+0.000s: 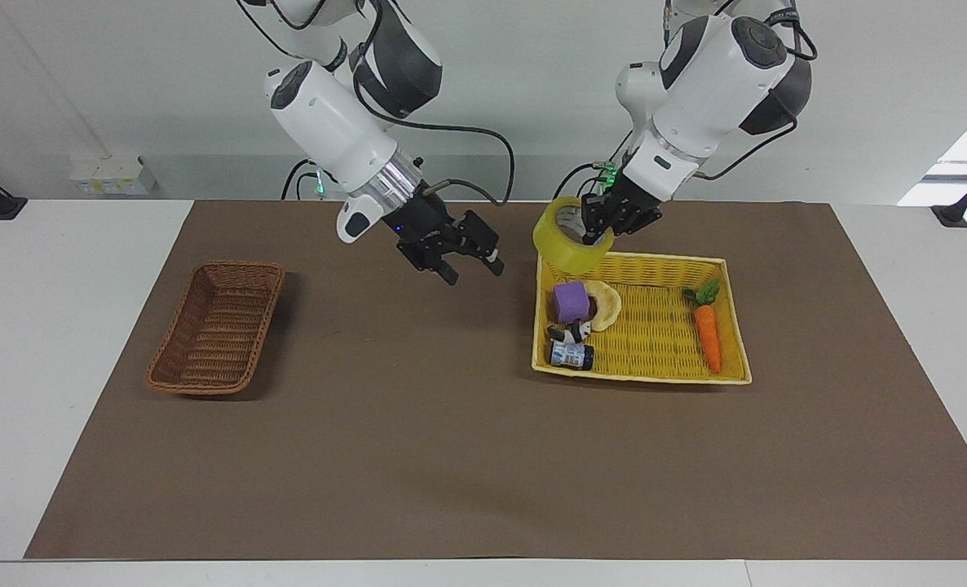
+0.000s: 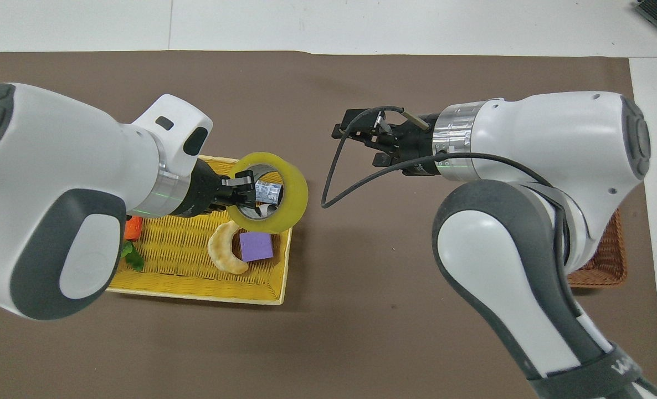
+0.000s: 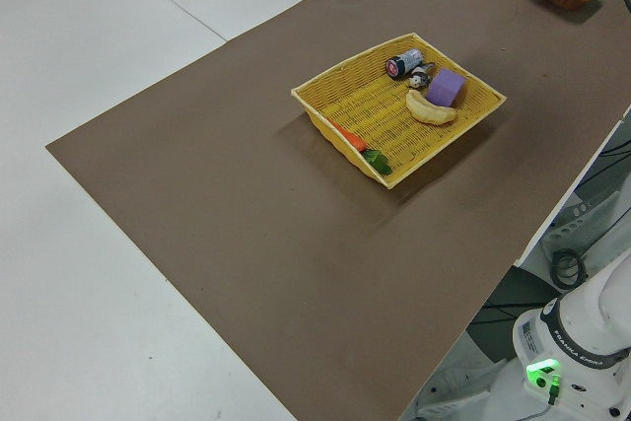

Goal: Move tape to another basket
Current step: 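Carry the tape with the left gripper while the right gripper approaches, then grasp the tape roll rim with the right gripper beside the left gripper, then carry the tape with the right gripper while the left gripper withdraws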

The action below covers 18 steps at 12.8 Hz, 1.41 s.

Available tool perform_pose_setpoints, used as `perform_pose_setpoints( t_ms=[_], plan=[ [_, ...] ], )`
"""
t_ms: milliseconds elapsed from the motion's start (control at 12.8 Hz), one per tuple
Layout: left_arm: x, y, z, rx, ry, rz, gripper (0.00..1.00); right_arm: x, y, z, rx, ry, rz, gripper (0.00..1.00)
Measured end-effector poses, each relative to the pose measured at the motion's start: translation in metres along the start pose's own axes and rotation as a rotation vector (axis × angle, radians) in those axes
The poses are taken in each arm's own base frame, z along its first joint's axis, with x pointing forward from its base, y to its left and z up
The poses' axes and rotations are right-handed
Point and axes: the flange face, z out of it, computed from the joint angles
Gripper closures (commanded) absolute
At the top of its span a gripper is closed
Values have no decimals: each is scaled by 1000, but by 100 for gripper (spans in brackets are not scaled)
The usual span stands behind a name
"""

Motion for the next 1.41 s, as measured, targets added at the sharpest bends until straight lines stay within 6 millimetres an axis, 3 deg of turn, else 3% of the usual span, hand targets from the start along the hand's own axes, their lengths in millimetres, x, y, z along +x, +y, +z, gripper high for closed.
perform_pose_setpoints(
  t_ms=[313,627,1097,1175,1410],
  plan=[
    [-3,35,38,-57,33,-21,100,-13,-13,8,52,-23,-75,0],
    [2,43,35,-118,77,-33,100,-10,0,8,44,-24,-160,0],
    [-7,72,39,-187,155,3,100,-14,1,4,48,-23,-180,0],
    [-7,72,39,-191,161,3,100,-13,2,3,48,-22,-183,8],
    [-4,74,40,-203,179,2,100,-13,1,0,50,-18,-187,80]
  ],
)
